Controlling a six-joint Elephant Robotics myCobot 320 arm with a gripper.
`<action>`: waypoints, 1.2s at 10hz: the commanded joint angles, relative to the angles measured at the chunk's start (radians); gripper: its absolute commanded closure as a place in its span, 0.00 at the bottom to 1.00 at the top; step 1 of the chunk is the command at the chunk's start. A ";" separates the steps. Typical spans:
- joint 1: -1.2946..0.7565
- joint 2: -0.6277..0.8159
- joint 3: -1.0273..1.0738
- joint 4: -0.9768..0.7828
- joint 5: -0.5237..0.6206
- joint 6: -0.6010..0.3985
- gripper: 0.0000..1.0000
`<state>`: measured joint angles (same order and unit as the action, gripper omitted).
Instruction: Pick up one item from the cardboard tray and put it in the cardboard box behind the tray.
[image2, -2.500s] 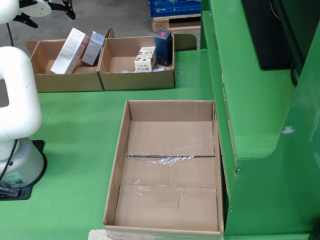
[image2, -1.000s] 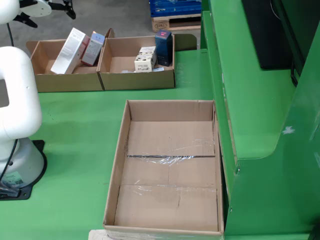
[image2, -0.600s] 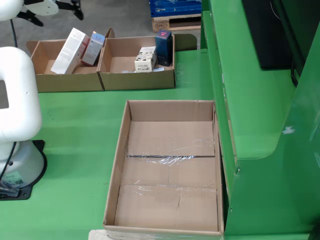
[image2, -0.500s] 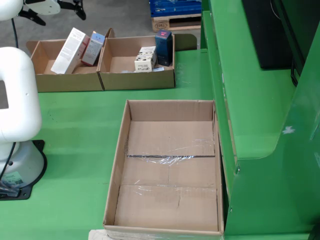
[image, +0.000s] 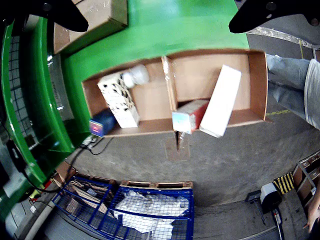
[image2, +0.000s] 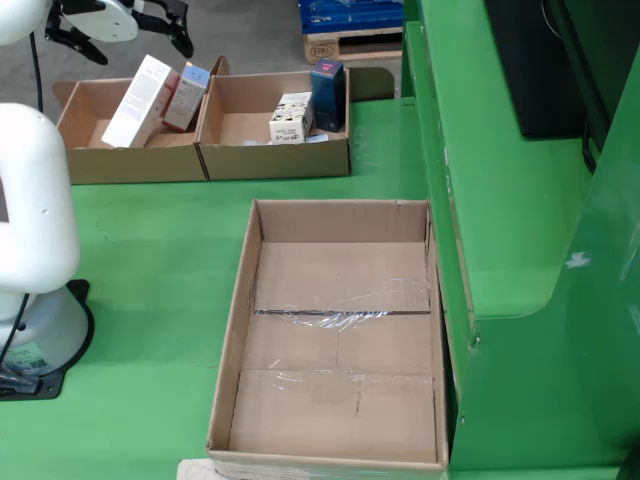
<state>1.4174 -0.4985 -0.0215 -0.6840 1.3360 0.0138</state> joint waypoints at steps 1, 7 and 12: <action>-0.314 0.068 0.021 -0.063 0.039 -0.149 0.00; -0.871 -0.101 0.021 0.326 0.152 -0.410 0.00; -1.118 -0.180 0.021 0.530 0.163 -0.447 0.00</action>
<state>0.8666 -0.6887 -0.0215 -0.3941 1.4940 -0.4232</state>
